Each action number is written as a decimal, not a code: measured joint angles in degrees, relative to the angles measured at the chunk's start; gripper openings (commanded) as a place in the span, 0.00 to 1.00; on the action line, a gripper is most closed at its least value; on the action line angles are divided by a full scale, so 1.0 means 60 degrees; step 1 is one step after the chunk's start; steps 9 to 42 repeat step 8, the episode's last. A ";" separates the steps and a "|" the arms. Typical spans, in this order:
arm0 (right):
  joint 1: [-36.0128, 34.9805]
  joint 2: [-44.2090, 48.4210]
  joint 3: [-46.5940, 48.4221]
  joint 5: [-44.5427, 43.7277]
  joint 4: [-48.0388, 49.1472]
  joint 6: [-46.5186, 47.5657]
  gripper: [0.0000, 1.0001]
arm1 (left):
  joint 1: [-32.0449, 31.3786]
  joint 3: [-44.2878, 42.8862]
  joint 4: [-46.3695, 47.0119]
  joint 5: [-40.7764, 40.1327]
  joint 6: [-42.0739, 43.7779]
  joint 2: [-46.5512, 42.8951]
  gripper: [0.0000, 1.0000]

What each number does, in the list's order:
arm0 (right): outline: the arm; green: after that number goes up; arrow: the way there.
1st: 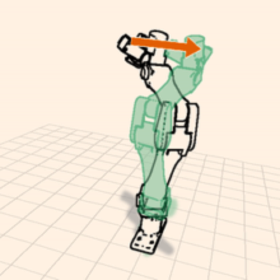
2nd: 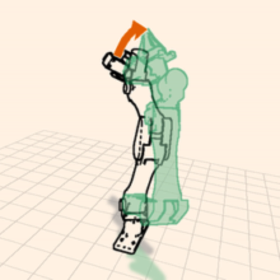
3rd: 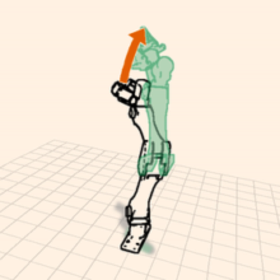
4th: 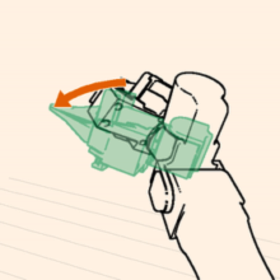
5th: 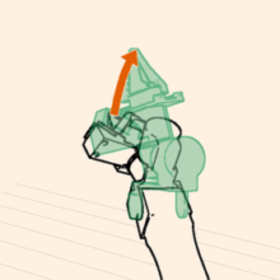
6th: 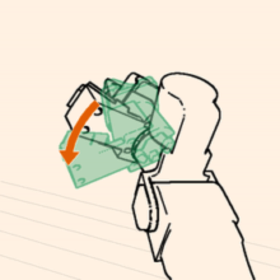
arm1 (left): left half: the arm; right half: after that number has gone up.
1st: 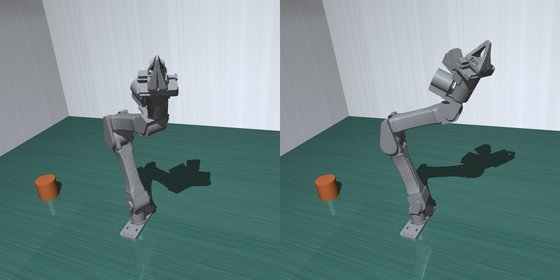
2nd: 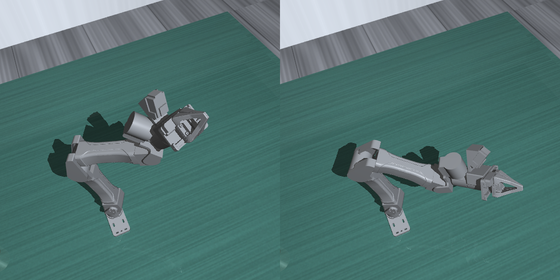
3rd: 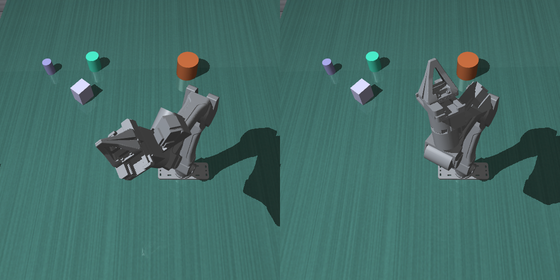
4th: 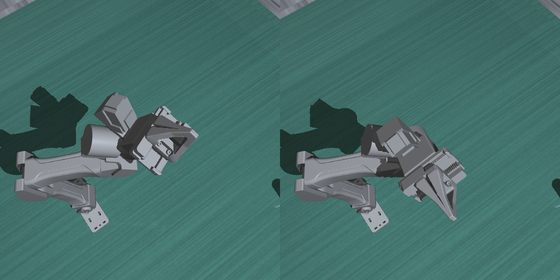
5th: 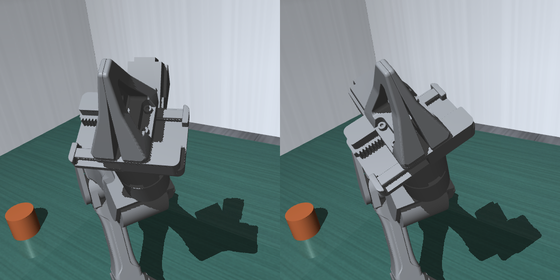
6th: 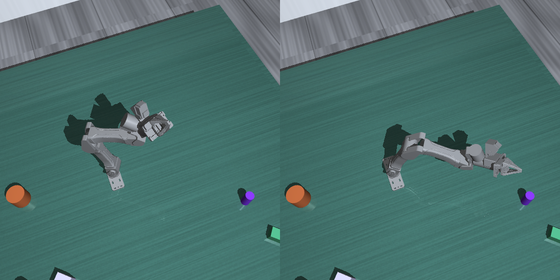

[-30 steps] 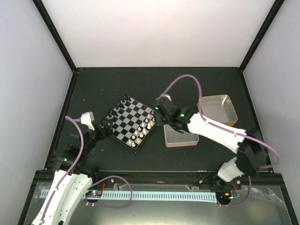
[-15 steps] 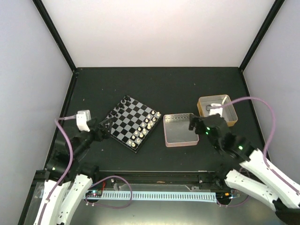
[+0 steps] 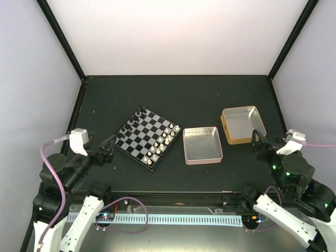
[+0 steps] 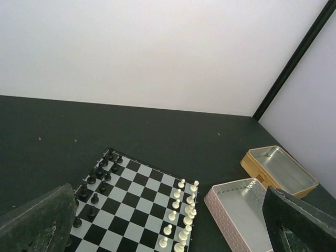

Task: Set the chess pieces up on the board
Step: Reset both arms

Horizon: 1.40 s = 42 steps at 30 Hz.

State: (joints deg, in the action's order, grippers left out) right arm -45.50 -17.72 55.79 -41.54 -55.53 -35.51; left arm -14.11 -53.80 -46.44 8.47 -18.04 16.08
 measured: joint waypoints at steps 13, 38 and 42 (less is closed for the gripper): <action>0.0000 0.0069 0.0182 -0.0251 -0.0240 -0.0146 1.00 | 0.0000 -0.0106 -0.0361 -0.0164 0.0084 -0.0208 0.99; 0.0000 0.0069 0.0182 -0.0251 -0.0240 -0.0146 1.00 | 0.0000 -0.0106 -0.0361 -0.0164 0.0084 -0.0208 0.99; 0.0000 0.0069 0.0182 -0.0251 -0.0240 -0.0146 1.00 | 0.0000 -0.0106 -0.0361 -0.0164 0.0084 -0.0208 0.99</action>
